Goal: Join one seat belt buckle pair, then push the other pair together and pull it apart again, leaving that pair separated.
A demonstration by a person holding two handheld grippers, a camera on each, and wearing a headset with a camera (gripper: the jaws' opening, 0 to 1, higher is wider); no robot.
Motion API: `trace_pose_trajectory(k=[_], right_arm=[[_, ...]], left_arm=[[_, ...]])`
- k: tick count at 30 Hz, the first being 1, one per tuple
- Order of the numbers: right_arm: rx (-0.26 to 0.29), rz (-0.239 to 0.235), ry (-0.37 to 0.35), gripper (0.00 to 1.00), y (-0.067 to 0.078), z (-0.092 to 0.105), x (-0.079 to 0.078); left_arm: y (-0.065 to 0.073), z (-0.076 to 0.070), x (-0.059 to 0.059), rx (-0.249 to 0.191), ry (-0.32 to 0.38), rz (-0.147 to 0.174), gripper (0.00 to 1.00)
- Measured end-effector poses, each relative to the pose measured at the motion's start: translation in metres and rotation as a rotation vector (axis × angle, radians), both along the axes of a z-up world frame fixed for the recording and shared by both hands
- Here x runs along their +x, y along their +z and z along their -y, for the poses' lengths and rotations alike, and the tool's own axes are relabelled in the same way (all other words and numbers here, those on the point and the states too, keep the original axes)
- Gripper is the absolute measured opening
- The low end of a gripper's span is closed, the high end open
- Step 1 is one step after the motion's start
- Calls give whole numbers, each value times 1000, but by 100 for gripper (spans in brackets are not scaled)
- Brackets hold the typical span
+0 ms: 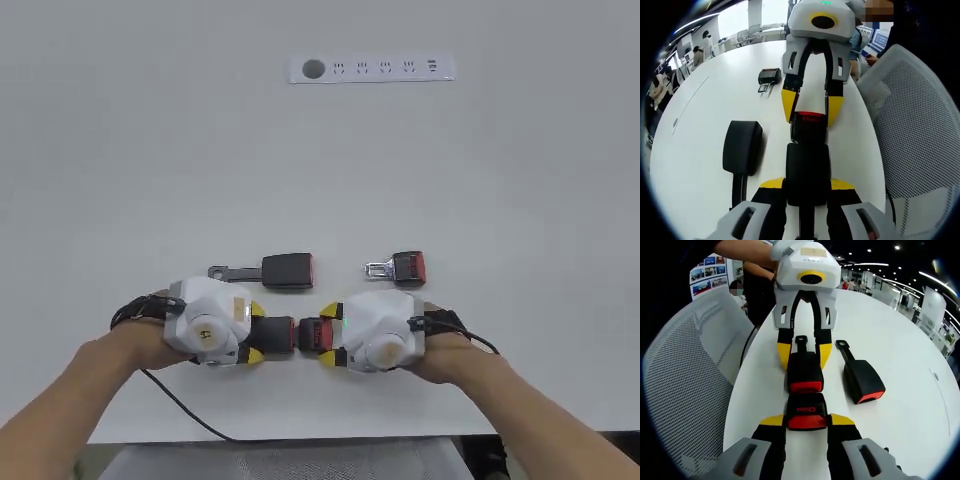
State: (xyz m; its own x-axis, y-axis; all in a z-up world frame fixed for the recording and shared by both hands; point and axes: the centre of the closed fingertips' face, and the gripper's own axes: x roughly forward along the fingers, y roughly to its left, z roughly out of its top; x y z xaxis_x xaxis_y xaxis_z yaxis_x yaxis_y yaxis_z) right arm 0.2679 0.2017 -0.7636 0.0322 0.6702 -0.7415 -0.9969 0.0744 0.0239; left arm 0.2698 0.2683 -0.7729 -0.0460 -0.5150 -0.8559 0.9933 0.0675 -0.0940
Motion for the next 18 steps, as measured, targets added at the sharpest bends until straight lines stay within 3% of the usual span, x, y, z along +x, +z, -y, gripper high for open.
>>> trace_pose_trajectory(k=[18], right_arm=[[6,26,20,27,2,-1,2]], left_arm=[[4,2,-4,18,-13,15,31]])
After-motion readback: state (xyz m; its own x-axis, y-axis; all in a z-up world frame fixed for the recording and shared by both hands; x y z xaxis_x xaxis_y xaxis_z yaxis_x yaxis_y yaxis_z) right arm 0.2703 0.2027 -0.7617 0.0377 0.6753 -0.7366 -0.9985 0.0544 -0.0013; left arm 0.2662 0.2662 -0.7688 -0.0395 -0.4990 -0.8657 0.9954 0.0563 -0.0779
